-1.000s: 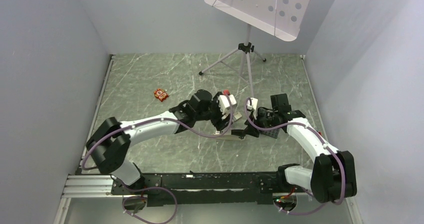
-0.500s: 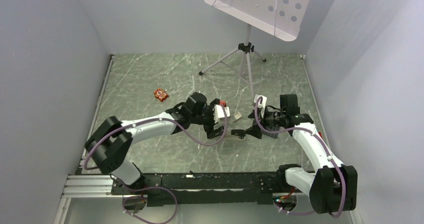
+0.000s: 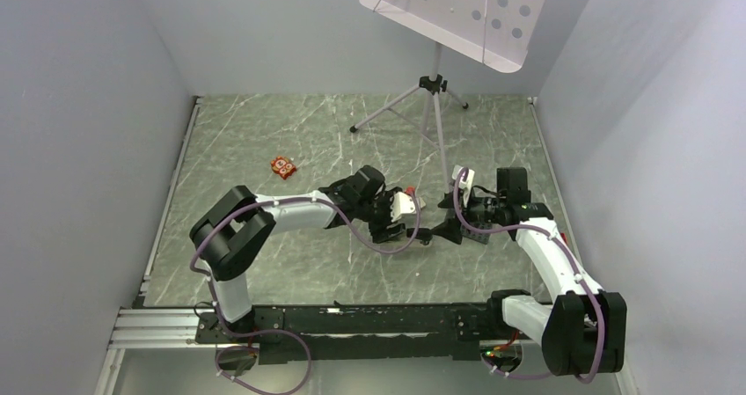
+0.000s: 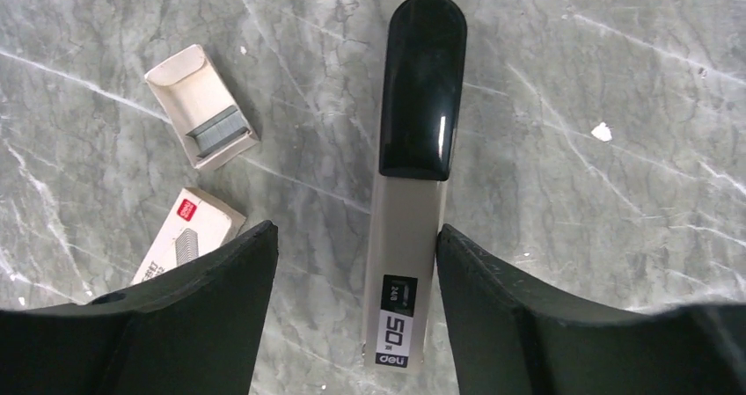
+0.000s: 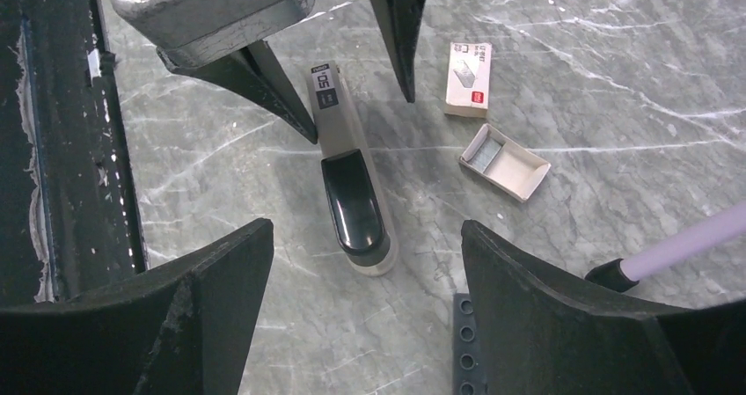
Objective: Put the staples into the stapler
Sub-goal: Move the stapler to the center of the board.
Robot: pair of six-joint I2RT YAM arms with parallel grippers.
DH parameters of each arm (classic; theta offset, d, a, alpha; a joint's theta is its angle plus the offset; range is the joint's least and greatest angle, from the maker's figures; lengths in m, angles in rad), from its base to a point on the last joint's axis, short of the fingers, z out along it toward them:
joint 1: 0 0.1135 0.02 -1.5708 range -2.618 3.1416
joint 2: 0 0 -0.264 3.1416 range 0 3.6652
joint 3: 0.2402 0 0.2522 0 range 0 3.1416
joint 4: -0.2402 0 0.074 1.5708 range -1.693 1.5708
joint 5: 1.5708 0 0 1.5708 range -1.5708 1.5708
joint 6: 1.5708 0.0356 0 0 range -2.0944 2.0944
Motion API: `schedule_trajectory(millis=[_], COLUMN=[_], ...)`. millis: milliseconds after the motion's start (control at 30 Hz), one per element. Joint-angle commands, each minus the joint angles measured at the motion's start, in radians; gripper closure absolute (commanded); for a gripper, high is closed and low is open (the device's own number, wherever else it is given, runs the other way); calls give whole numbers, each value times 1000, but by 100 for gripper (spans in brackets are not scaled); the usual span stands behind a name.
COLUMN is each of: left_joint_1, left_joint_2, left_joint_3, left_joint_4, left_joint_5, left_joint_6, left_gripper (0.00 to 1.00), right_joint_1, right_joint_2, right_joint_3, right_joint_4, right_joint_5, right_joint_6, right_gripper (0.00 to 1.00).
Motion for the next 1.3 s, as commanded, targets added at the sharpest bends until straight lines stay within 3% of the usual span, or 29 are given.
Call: schedule_trajectory(millis=[0, 333, 633, 1067, 1267], left_joint_1=[-18, -34, -32, 35, 66], left_joint_2=[-3, -60, -133, -305, -341], left_joint_3=[10, -79, -150, -328, -368], left_joint_4=[-11, -9, 19, -42, -69], left_joint_5=[53, -7, -205, -554, -584], left_joint_6=[-13, -110, -274, -627, -709], left_gripper=[34, 52, 77, 81, 79], right_joint_1=[-10, -14, -14, -17, -16], right_joint_2=[-1, 30, 30, 32, 36], right_joint_3=[4, 21, 23, 18, 25], right_joint_4=[29, 35, 29, 35, 30], right_joint_5=[-47, -48, -48, -53, -59], right_joint_6=[-1, -5, -10, -10, -16], right_gripper=[18, 19, 19, 19, 19])
